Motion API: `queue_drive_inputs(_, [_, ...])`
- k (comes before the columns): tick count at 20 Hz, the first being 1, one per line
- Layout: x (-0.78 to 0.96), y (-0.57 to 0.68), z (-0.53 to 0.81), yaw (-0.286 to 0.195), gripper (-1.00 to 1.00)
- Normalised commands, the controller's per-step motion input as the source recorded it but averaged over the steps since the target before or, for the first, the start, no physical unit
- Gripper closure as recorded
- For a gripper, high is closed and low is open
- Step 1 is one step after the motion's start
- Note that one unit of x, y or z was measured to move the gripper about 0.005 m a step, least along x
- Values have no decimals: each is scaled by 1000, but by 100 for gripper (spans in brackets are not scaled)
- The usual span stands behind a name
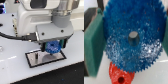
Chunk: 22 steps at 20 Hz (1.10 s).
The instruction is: Insert the blue gear onto the right peg, followed by the red gear
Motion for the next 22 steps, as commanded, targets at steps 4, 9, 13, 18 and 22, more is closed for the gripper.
queue_drive_inputs(4, [157, -85, 64, 0, 100])
queue_drive_inputs(9, [146, -39, 81, 0, 100])
queue_drive_inputs(13, [332, -22, 341, 0, 100])
queue_drive_inputs(18, [244, -67, 384, 0, 100])
queue_drive_inputs(22, [181, -20, -58, 0, 100])
